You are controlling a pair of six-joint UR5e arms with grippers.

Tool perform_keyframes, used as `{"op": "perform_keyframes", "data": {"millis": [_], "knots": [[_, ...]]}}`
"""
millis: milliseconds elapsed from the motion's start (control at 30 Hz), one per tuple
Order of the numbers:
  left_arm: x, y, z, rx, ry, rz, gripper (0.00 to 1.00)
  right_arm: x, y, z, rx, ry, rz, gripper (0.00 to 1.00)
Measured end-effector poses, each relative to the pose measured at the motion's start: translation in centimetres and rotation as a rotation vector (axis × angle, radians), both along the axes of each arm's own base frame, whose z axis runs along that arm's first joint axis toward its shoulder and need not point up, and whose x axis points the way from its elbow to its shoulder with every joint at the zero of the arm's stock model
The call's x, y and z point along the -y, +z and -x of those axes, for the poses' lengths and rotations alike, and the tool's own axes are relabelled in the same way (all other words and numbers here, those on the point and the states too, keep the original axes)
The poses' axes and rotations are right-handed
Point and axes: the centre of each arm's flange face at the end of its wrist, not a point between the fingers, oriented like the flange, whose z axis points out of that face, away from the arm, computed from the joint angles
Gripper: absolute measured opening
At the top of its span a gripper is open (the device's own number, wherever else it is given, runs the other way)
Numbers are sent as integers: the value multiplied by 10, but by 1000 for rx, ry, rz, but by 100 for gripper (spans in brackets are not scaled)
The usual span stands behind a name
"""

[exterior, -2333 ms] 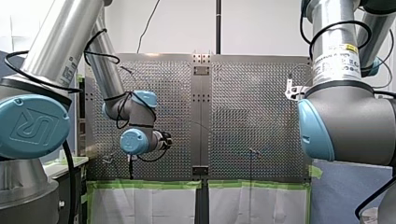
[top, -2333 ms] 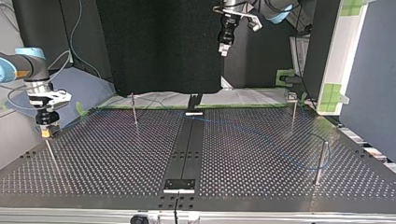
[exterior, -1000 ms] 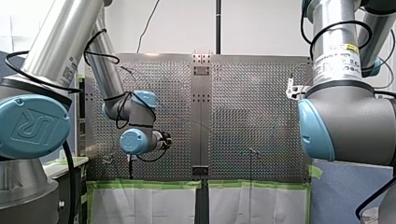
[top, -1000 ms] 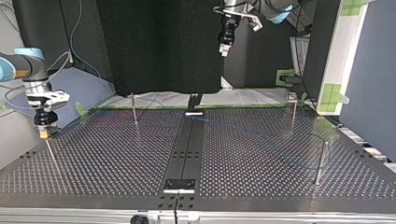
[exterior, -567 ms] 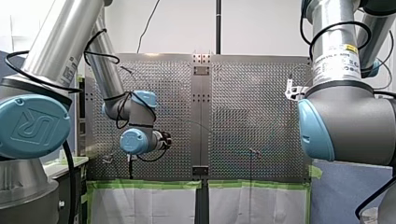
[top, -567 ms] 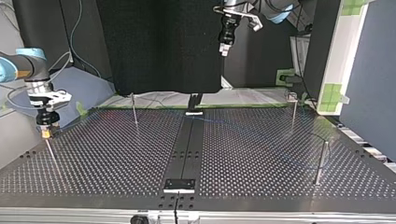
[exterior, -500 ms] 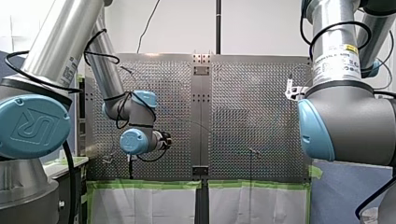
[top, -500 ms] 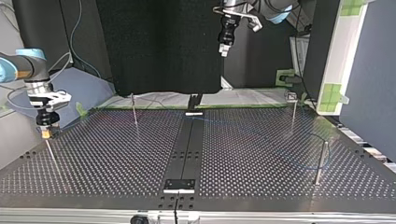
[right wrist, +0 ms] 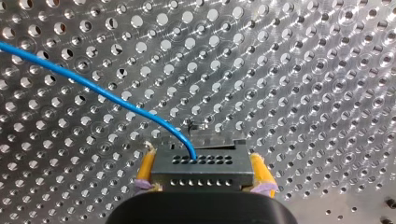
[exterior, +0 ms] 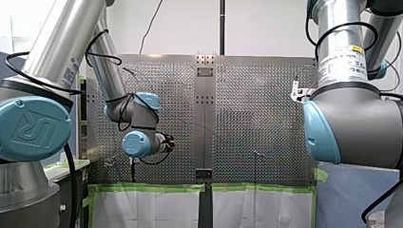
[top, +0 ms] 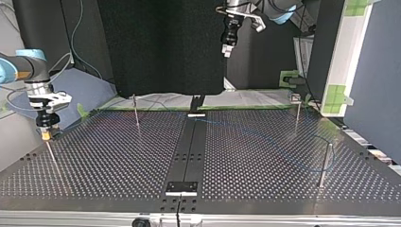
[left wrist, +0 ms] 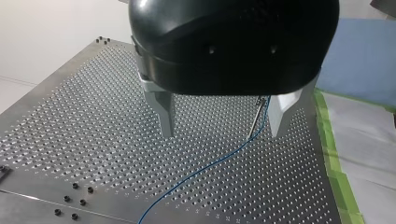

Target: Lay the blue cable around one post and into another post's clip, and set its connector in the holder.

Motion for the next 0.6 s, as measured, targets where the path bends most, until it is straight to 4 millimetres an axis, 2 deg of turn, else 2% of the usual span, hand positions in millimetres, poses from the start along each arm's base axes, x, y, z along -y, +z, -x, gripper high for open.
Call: {"op": "perform_keyframes", "data": {"millis": [600], "knots": [[0,0,0,0,0,0,100,1,1,-3,-1,5,12,14]]}}
